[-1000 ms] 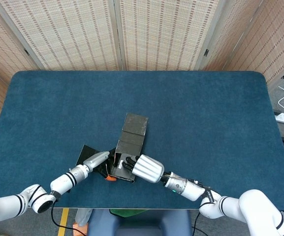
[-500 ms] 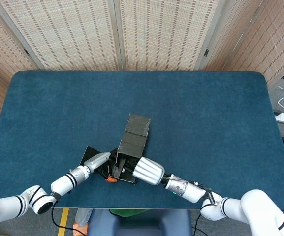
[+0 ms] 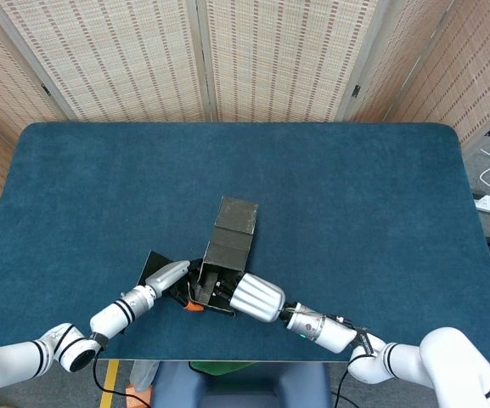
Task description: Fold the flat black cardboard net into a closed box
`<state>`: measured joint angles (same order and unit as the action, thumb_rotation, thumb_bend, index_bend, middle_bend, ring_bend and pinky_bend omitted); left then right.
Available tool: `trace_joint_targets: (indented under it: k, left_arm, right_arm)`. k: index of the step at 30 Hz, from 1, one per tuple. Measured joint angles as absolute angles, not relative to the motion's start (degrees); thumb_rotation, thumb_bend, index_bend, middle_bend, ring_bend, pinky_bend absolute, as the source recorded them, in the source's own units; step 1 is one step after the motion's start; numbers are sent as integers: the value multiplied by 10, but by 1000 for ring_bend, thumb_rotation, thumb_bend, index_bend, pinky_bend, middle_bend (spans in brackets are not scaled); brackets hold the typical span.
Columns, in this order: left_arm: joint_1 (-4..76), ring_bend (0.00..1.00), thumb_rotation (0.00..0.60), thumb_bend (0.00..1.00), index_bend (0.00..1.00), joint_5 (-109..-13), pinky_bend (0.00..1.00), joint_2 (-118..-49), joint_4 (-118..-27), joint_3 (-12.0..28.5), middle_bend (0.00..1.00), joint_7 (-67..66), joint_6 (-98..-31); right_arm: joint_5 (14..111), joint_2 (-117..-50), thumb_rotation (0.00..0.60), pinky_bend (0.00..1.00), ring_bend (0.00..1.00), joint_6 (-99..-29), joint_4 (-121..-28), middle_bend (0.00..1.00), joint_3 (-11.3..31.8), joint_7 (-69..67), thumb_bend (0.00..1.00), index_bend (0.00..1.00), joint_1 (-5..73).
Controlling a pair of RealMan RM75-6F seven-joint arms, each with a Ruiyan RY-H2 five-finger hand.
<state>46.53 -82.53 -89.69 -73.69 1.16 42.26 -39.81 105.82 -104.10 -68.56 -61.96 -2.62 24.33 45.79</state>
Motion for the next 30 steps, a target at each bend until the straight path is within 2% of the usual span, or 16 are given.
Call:
trace_joint_targets:
  k: [16,20,25,30]
  left_arm:
    - [458,450,600,170,348,-813,583,-914,-723,20,376,412,-398]
    - [458,450,600,171,350,-809,585,-915,-725,23,377,413,-394]
    - [457,450,600,171,350,-807,585,-914,-727,24,375,415,-390]
    - [456,450,600,171,349,-808,587,-912,-728,25,375,421,-388]
  right_arm:
    - [1044,-1020,600,1000,776,-669,-649,364,-30,264,264,297,440]
    - [1040,-1020,600,1000,776,-655,-653,402,-32,269,262,307,439]
    - [1031,-1016,600,1000,789,-626,-664,500,-32,282,262,401,442]
    - [1026,-1010,600,1000,808,-614,-676,658,-25,290,275,605,448]
